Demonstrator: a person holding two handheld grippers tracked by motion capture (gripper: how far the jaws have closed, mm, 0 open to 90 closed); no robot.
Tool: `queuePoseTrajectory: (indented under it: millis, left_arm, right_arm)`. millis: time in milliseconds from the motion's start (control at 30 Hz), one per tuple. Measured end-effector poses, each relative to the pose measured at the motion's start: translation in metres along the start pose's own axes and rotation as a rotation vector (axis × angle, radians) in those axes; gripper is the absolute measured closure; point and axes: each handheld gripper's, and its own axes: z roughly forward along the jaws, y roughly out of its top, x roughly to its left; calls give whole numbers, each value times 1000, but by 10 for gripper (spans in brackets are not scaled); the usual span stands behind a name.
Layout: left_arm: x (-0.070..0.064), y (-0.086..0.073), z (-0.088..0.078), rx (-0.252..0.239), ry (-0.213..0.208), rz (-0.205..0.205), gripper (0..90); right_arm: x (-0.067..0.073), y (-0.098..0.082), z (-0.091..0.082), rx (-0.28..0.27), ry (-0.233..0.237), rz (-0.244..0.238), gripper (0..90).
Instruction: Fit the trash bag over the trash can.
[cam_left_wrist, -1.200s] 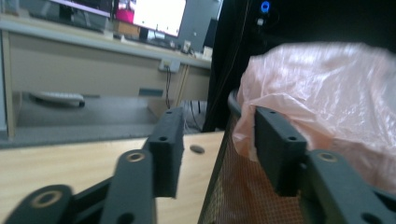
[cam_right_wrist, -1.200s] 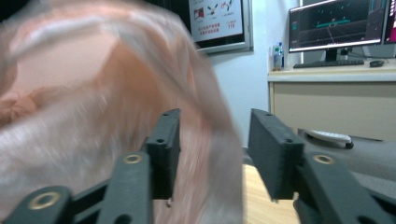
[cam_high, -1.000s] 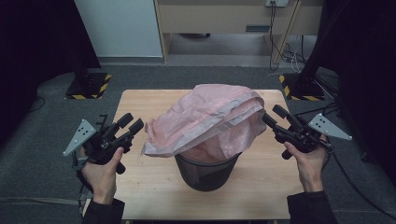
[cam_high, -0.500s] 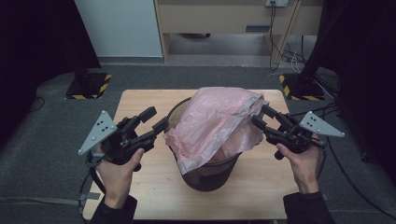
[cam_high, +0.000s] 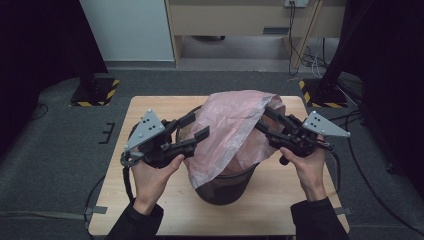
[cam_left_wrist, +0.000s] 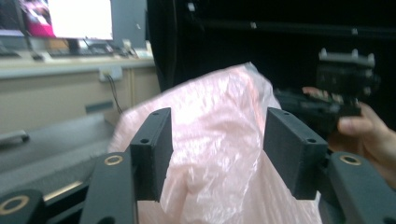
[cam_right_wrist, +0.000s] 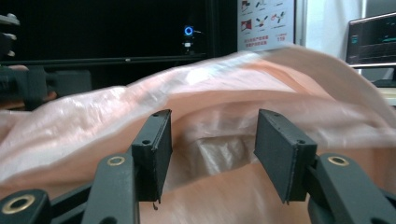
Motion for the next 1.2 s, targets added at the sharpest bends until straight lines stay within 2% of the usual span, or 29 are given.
queuePoseTrajectory:
  millis: [100,233,300,400,500,567,733,900,1000,1067,1200]
  left_arm:
    - [-3,-5,4,20,-25,-11,408]
    - [-8,-10,9,59,-39,6,420]
    - [-10,-12,11,83,-41,21,488]
    - [-11,-15,14,92,-43,19,634]
    - [-12,-15,14,106,-30,21,799]
    - [-10,-15,13,107,-31,-1,875]
    - [-1,-16,8,88,-43,-71,900]
    - [12,-18,-3,35,-53,-168,900]
    - [22,-20,-14,-3,-41,-221,900]
    - [30,-23,-21,-23,-21,-250,900]
    - [42,-31,-36,-39,39,-274,900]
  right_arm:
    - [4,0,7,5,13,-3,460]
    - [9,2,11,-9,31,8,485]
    - [11,3,12,-16,38,6,493]
    - [14,6,12,-28,40,1,537]
    - [14,8,10,-37,36,-4,649]
    - [14,8,8,-38,39,-7,744]
    - [14,6,3,-25,52,-12,900]
    - [13,3,-5,9,68,-25,900]
    - [11,1,-13,24,64,-26,900]
    - [10,0,-19,29,71,-14,900]
    - [11,-3,-29,67,91,-16,900]
